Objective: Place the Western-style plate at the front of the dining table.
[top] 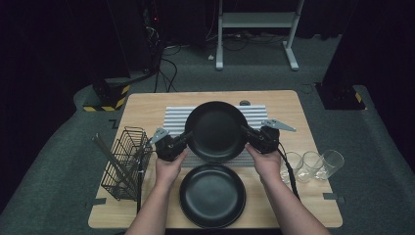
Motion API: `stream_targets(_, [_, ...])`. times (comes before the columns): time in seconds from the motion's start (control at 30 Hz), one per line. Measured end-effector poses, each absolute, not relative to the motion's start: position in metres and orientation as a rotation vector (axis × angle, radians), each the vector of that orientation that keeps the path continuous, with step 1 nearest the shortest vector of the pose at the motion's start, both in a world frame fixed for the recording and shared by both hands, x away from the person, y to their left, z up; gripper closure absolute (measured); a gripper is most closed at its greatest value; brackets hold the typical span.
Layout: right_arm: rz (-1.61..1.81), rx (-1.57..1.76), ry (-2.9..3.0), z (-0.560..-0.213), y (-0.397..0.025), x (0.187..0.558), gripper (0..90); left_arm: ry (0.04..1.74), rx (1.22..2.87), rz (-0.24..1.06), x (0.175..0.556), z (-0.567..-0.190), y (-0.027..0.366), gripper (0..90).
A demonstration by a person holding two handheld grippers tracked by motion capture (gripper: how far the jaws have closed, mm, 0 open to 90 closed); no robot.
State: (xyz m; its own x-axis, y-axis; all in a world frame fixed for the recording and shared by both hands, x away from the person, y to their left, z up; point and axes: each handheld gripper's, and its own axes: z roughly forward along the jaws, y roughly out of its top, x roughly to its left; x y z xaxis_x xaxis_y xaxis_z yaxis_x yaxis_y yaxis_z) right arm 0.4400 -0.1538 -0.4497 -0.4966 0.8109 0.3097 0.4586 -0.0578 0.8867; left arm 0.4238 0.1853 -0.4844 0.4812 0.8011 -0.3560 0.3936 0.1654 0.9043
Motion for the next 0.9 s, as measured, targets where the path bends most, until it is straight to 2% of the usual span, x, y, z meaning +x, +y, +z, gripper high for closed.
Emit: stream_targets(0.9, [1.491,1.416,1.957,-0.480,-0.142,0.466,78.0,1.218,1.480,0.390,0.449,-0.514,0.190,76.3])
